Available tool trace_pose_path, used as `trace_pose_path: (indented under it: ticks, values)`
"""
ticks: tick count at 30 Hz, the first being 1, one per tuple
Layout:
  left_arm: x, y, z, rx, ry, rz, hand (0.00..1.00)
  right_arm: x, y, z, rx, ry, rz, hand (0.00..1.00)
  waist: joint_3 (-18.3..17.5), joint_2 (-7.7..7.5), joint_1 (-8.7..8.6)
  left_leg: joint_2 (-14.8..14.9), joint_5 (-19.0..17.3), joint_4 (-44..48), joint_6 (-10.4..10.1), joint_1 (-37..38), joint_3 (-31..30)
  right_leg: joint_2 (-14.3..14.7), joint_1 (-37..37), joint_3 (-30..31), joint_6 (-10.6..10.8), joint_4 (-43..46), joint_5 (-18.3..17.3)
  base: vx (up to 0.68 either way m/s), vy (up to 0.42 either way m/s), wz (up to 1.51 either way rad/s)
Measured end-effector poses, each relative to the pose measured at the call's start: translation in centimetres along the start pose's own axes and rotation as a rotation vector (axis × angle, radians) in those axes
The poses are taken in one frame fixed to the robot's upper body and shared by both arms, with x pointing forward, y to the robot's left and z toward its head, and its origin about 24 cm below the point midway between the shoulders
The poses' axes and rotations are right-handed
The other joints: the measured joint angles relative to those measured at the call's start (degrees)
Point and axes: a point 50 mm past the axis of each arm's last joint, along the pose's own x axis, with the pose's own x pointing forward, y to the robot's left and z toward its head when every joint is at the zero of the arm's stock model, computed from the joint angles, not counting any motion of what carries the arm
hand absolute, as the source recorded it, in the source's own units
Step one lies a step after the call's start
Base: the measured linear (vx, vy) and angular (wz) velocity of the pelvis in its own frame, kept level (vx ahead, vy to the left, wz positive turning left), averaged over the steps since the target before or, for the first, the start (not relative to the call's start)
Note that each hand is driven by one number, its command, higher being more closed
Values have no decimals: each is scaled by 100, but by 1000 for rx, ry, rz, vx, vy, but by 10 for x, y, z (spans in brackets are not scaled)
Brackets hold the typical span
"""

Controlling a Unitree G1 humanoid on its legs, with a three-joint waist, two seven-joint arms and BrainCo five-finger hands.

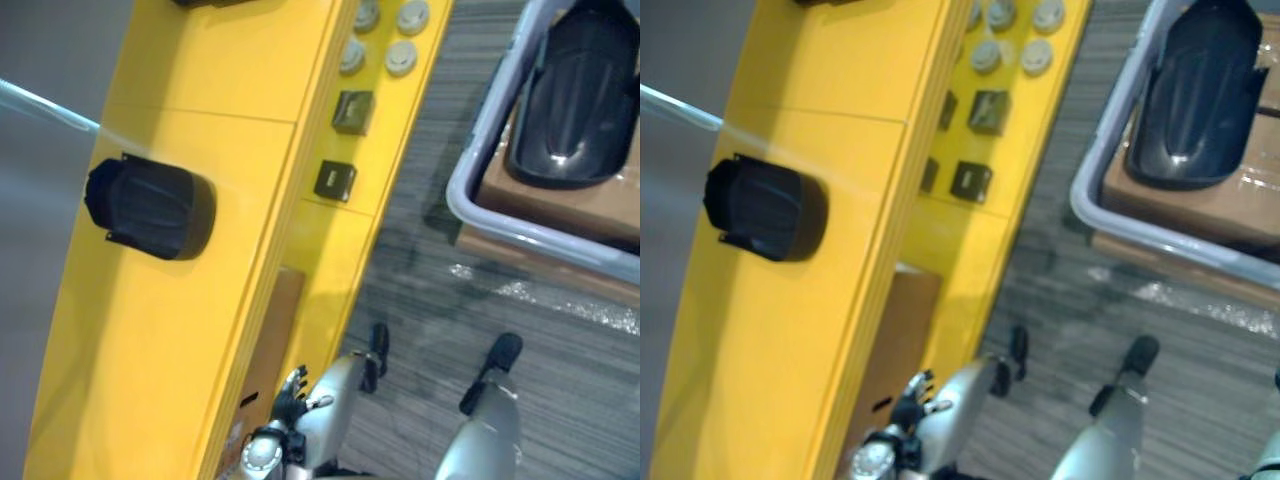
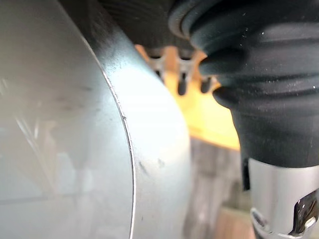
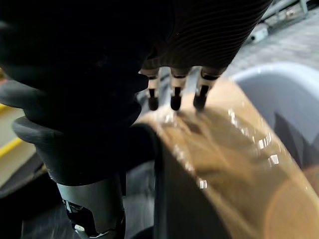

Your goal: Walk over and take plastic housings, then place them on the shelf

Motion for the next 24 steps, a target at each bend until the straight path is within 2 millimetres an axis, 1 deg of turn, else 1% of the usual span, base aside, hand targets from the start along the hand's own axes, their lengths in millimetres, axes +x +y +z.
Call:
trace_pose_path:
  ticks: [2, 4, 6, 9, 17, 19, 24]
  values:
    - [0, -1, 0, -2, -2, -1, 0, 3, -6, 0, -31, 1, -1, 100, -17, 21, 51, -2, -26, 45, 12, -55, -5, -2, -34, -2, 0, 8, -1, 1, 32, 2]
    - [0, -1, 1, -2, -8, -4, 0, 8, -14, -4, -87, 9, -4, 100, -19, 24, 113, 4, -55, 103, 24, -76, -9, -1, -42, -2, 5, 39, -16, 0, 0, 0]
    - [0, -1, 2, -1, -10, -4, 0, 13, -23, -9, -173, 25, 12, 100, -25, 32, 116, 2, -80, 151, 17, -102, -70, -7, -31, -61, -8, 97, -62, 12, 13, 10]
    - [1, -1, 1, 5, -3, -3, 0, 16, -31, -12, -246, 44, 22, 100, -52, 66, 121, 33, -95, 205, 1, -155, -135, 12, -33, -152, -26, 160, -107, 10, -3, 10]
    - [1, -2, 4, 6, 0, 11, 0, 17, -32, -15, -348, 58, 60, 100, -53, 66, 126, 80, -98, 207, -7, -102, -141, 42, 12, -177, -47, 202, -136, 0, 0, 0]
    - [2, -3, 6, 7, -1, 12, 0, 17, -30, -23, -391, 74, 81, 100, -52, 65, 124, 84, -105, 205, -17, -29, -165, 43, 119, -220, -55, 197, -155, 1, 11, 5]
    - [2, -6, 12, -1, -30, 3, 0, 17, -27, -27, -428, 58, 83, 100, -46, 57, 124, 88, -105, 202, -18, -41, -224, 54, 153, -281, -64, 192, -161, -6, 3, 4]
